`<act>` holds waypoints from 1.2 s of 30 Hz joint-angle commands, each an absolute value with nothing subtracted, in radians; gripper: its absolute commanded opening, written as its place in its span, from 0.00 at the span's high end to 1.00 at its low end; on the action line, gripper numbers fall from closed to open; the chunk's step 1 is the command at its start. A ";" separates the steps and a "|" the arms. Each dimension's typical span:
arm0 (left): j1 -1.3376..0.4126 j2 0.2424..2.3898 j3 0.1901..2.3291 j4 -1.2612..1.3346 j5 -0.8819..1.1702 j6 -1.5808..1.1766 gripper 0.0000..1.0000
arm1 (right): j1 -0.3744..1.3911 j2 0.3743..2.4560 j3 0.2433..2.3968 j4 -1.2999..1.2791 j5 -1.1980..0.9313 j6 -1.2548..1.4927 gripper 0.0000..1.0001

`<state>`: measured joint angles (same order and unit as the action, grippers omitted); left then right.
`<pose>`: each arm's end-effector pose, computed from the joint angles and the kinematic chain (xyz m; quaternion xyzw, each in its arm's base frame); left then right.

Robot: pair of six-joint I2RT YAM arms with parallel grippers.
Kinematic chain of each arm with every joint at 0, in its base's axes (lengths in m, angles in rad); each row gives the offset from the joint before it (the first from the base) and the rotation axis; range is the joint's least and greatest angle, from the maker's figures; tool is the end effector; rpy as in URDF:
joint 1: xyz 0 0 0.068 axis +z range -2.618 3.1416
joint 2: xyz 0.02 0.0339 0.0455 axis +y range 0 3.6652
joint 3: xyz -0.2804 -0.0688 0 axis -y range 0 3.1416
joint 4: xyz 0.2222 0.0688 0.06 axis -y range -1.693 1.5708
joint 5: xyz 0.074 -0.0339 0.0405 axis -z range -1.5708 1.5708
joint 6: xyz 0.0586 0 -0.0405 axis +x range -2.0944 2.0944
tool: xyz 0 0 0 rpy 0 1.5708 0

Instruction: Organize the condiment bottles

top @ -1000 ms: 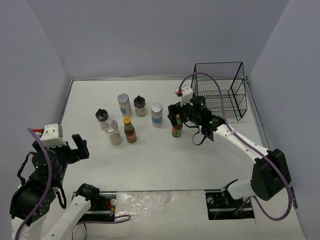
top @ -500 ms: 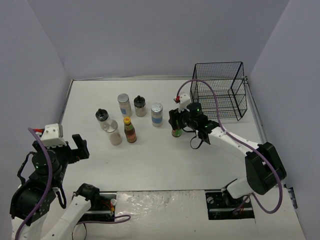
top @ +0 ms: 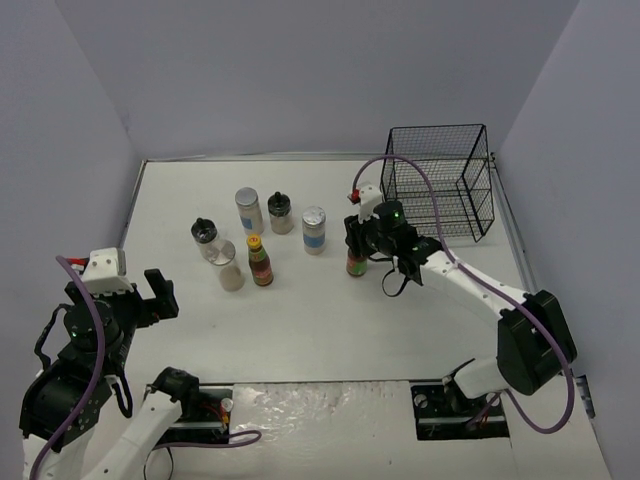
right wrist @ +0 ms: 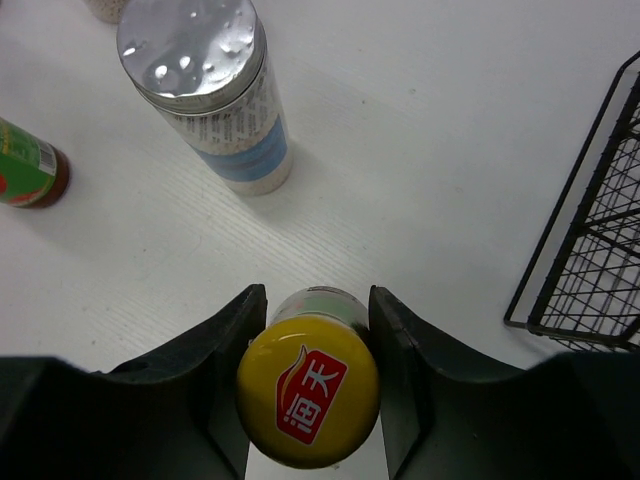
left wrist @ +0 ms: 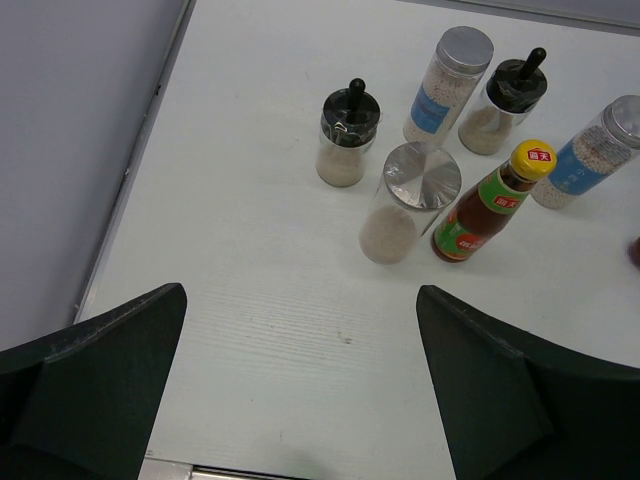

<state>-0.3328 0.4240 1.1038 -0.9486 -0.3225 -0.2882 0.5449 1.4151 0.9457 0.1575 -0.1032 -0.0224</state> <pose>0.0292 0.0096 0.3808 -0.0798 0.7871 -0.0611 0.6085 0.2771 0.1750 0.3029 -0.2551 0.7665 0.1921 0.5572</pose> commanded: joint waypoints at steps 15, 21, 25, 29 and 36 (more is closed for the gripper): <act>-0.337 0.460 1.104 -0.890 -0.344 -0.348 0.03 | 0.123 1.549 1.869 0.005 -0.158 -0.028 1.00; -0.337 0.457 1.098 -0.891 -0.360 -0.370 0.03 | 0.002 1.706 2.031 0.008 -0.186 -0.025 1.00; -0.337 0.455 1.062 -0.892 -0.376 -0.387 0.03 | -0.045 1.773 2.058 0.054 -0.204 -0.033 1.00; -0.337 0.441 1.040 -0.887 -0.364 -0.408 0.03 | -0.075 1.813 2.059 0.112 -0.213 -0.034 1.00; -0.337 0.433 1.029 -0.871 -0.375 -0.420 0.03 | -0.099 1.870 2.071 0.184 -0.233 -0.023 1.00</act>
